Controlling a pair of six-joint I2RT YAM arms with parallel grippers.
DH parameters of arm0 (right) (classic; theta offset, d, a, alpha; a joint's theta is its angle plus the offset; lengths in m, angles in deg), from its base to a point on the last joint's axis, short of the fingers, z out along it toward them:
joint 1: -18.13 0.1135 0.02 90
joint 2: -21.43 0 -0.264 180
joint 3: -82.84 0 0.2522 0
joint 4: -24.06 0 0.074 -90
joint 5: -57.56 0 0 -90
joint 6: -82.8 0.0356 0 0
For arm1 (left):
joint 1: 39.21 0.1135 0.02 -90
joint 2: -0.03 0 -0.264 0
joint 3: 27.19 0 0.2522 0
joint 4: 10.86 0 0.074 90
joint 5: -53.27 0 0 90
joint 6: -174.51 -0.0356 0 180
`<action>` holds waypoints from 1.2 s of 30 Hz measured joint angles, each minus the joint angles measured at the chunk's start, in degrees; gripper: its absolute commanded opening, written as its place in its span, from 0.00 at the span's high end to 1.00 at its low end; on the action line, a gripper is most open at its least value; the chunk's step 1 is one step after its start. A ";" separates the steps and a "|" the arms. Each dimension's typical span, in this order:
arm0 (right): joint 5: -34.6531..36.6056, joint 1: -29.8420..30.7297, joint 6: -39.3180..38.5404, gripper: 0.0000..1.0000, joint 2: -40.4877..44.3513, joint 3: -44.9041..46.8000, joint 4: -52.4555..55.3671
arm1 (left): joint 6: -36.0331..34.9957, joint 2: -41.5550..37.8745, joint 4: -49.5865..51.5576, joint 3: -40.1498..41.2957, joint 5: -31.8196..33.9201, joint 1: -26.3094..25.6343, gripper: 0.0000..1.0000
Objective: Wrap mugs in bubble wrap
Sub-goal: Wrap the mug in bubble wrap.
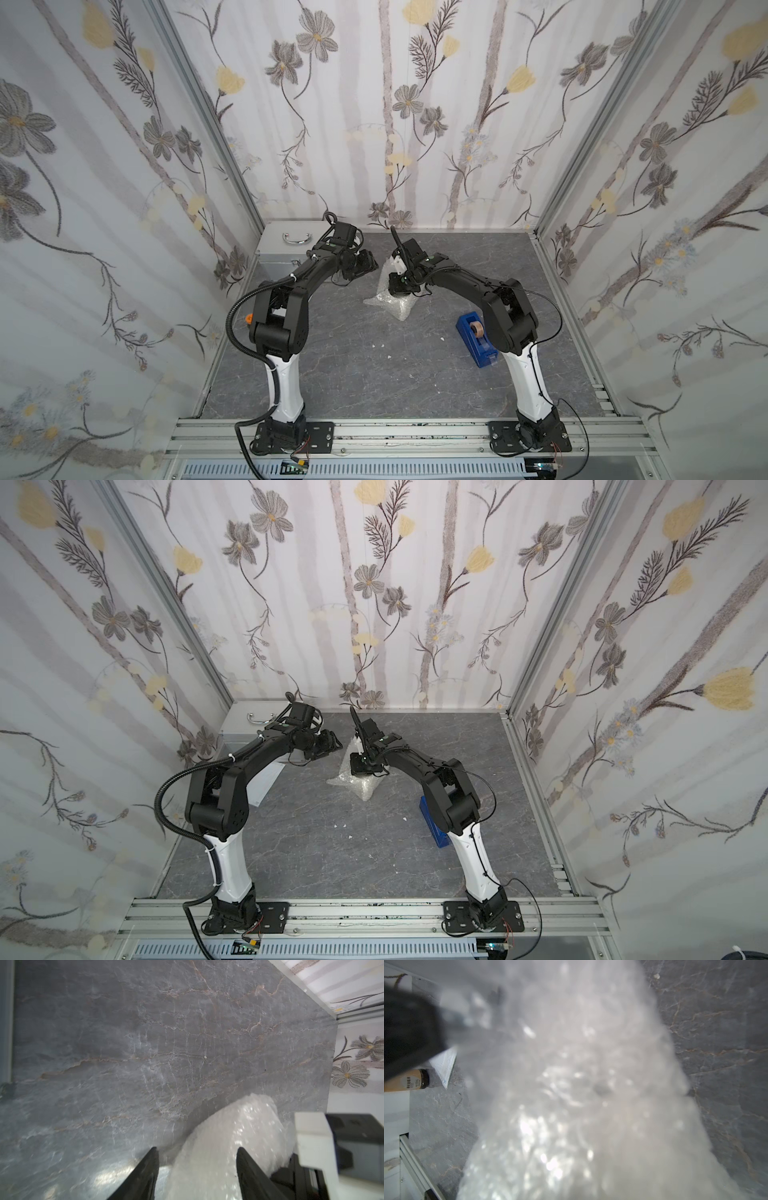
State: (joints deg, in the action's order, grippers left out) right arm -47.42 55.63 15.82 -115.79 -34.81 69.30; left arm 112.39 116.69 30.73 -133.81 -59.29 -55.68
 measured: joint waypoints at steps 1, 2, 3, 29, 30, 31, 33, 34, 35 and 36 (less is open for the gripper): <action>0.17 -0.02 -0.87 1.00 -0.09 -0.28 0.61 | 0.00 2.14 0.26 -2.01 -0.02 -0.11 0.40; 0.33 -0.02 -1.64 1.00 -0.11 -0.50 1.18 | 0.00 3.85 0.59 -3.74 -0.11 -0.22 0.40; 0.46 -0.02 -2.51 1.00 -0.20 -0.76 1.84 | 0.02 5.68 0.85 -5.53 -0.22 -0.22 0.41; 9.25 3.72 -19.37 1.00 -0.13 -7.08 15.93 | 10.08 -14.80 -14.25 29.92 0.66 -8.66 0.42; 9.29 3.76 -19.10 1.00 0.26 -6.82 15.89 | 10.40 -15.76 -14.51 30.71 0.94 -8.68 0.42; 9.29 3.76 -18.84 1.00 0.85 -6.43 15.67 | 10.91 -16.63 -14.82 31.32 0.98 -8.72 0.42; 9.25 3.76 -17.79 1.00 1.90 -5.68 15.17 | 11.47 -17.92 -15.96 32.17 0.96 -8.72 0.41; 9.14 3.76 -17.07 1.00 2.40 -5.38 14.80 | 11.89 -18.51 -16.50 32.48 0.87 -8.72 0.41; 9.07 3.76 -16.39 1.00 2.84 -5.14 14.40 | 12.28 -18.97 -16.98 32.68 0.74 -8.72 0.41; 9.01 3.76 -15.80 1.00 3.23 -4.94 13.79 | 12.61 -19.34 -17.44 32.74 0.42 -8.72 0.41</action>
State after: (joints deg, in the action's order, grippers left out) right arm -38.42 59.39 0.02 -112.56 -39.75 83.10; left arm 125.00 97.35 13.29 -101.07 -58.88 -64.40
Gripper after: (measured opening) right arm 0.048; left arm 0.593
